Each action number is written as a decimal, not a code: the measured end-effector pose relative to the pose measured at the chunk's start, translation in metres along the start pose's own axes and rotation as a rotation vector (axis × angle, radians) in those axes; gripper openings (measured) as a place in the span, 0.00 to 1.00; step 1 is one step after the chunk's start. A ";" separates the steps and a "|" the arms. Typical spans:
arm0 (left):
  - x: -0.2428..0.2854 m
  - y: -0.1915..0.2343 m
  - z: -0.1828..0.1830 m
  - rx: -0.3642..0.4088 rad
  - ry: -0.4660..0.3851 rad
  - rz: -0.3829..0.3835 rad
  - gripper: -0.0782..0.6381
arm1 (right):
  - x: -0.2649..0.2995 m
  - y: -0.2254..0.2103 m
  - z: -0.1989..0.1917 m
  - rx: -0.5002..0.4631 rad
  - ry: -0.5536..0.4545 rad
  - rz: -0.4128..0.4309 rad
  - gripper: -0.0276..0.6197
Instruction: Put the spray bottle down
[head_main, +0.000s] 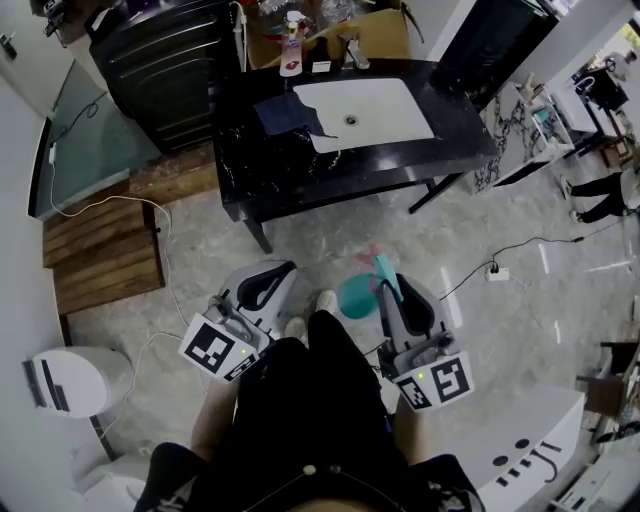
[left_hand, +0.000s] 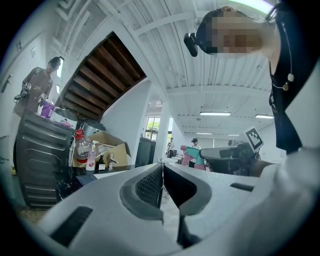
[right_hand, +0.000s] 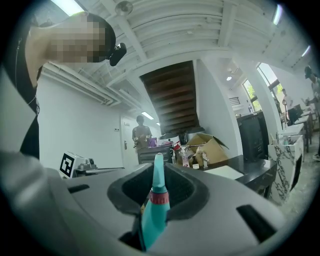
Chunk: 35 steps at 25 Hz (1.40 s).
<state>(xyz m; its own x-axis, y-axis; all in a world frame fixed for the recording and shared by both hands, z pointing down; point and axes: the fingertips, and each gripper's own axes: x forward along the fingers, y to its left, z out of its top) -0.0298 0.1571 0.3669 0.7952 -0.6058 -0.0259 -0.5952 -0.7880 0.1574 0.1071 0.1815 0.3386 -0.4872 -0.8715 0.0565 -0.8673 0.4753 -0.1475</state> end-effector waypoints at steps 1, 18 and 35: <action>0.002 0.004 0.000 0.000 0.002 0.002 0.12 | 0.004 -0.003 0.000 -0.001 -0.001 -0.001 0.16; 0.094 0.096 0.006 -0.013 0.014 0.102 0.12 | 0.118 -0.095 0.001 -0.003 0.024 0.063 0.16; 0.163 0.193 0.014 -0.041 0.016 0.299 0.12 | 0.264 -0.167 -0.009 -0.071 0.050 0.231 0.16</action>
<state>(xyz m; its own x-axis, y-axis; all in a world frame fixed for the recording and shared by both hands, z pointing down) -0.0169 -0.0951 0.3792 0.5871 -0.8084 0.0430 -0.7985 -0.5695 0.1950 0.1225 -0.1264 0.3875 -0.6763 -0.7324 0.0788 -0.7365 0.6702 -0.0922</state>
